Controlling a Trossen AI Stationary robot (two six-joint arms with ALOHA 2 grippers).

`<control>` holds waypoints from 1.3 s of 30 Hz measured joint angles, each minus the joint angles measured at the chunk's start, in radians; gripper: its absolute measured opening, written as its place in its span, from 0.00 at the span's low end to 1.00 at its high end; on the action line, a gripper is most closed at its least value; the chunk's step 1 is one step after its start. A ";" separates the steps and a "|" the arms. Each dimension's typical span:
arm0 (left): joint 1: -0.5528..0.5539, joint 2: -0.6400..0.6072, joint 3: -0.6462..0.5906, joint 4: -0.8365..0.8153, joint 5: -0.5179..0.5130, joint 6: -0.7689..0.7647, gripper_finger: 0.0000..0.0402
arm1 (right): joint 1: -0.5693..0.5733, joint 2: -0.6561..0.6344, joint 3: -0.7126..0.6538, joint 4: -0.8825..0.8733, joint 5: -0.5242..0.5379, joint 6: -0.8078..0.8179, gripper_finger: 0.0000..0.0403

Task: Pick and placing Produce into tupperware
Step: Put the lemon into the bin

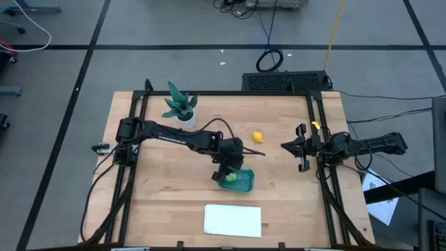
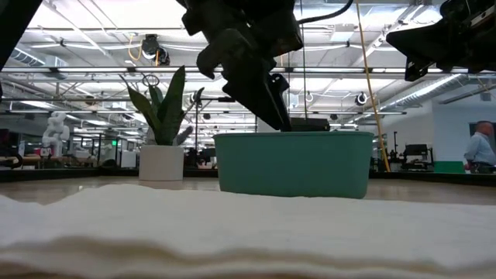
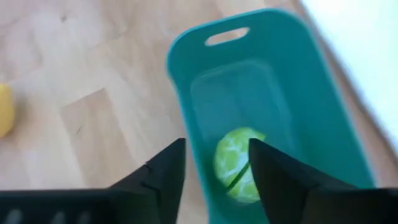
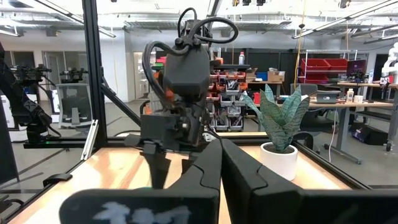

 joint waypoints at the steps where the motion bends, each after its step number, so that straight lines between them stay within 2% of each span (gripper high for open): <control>1: 0.000 0.000 0.003 -0.008 -0.021 0.000 0.39 | 0.000 0.000 0.000 0.000 0.000 0.000 0.00; 8: 0.002 0.000 0.040 -0.078 -0.070 0.005 0.14 | 0.000 0.000 0.000 0.000 0.000 0.000 0.00; 13: 0.003 -0.017 0.077 -0.160 -0.069 0.016 0.02 | 0.000 0.000 0.000 0.000 0.000 0.000 0.00; 20: 0.016 -0.111 0.080 -0.173 -0.070 0.001 0.04 | 0.000 0.006 0.000 0.006 0.000 0.001 0.00; 28: 0.042 -0.225 0.080 -0.173 -0.073 -0.026 0.01 | 0.000 0.019 0.000 0.006 -0.003 0.005 0.00; 39: 0.060 -0.385 0.080 -0.201 -0.182 -0.046 0.00 | 0.000 0.019 0.000 0.007 -0.004 0.005 0.00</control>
